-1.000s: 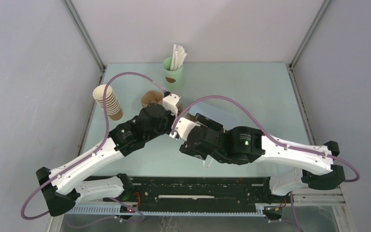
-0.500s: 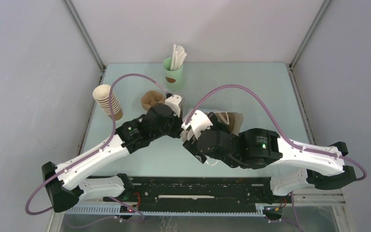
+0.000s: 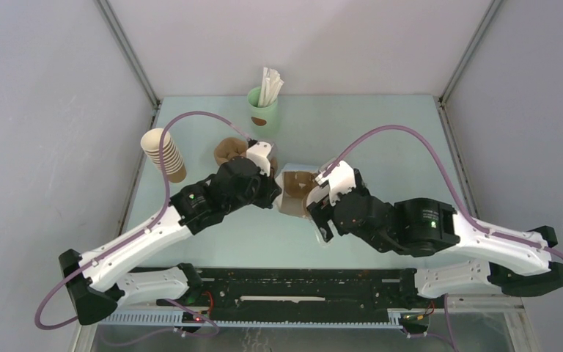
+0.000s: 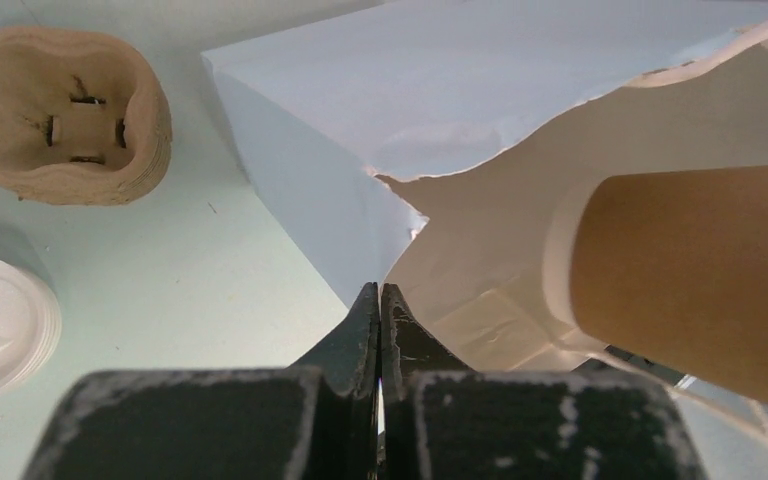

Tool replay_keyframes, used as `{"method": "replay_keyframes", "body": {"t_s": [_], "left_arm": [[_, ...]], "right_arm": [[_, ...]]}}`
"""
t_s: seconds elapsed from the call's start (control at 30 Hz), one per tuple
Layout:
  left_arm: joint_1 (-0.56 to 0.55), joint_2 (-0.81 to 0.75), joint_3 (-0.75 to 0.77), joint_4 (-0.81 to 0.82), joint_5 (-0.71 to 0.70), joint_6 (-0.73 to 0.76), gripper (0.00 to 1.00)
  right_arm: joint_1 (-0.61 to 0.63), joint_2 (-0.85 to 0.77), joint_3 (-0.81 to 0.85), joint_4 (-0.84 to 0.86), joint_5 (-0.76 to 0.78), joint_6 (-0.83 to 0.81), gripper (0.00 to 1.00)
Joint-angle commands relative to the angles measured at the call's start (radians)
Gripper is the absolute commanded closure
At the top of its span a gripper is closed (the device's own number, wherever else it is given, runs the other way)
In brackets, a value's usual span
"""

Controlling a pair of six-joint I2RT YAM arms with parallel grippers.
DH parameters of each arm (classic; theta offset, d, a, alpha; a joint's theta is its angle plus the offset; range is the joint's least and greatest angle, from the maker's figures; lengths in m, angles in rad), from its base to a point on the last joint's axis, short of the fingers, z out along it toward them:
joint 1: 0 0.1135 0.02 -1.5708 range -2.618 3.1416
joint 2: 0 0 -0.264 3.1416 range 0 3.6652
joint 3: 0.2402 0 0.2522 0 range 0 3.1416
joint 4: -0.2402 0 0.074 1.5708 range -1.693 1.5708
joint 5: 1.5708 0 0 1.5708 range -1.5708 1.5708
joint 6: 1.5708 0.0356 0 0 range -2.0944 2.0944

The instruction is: Pack the takeout coffee

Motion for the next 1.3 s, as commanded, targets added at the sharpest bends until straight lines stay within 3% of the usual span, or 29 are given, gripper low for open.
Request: {"method": "replay_keyframes", "body": {"t_s": [0.0,0.23,0.5,0.83,1.1,1.27], "left_arm": [[0.003,-0.018,0.025,0.049,0.011,-0.011,1.0],[0.003,-0.015,0.014,0.053,0.026,-0.011,1.0],[0.002,-0.034,-0.008,0.075,0.03,0.012,1.0],[-0.018,-0.079,-0.076,0.14,-0.016,0.126,1.0],[-0.018,-0.073,-0.089,0.159,0.015,0.148,1.0],[-0.018,-0.084,-0.108,0.166,0.016,0.161,1.0]], "right_arm": [[-0.013,0.007,-0.037,0.075,0.034,0.067,0.26],[-0.072,-0.019,-0.135,0.211,0.039,0.082,0.26],[-0.18,-0.024,-0.185,0.357,-0.095,0.016,0.26],[-0.234,0.001,-0.198,0.382,-0.268,-0.238,0.26],[-0.104,0.121,-0.198,0.379,-0.02,-0.427,0.27],[-0.106,0.161,-0.201,0.389,0.014,-0.487,0.27]]}}
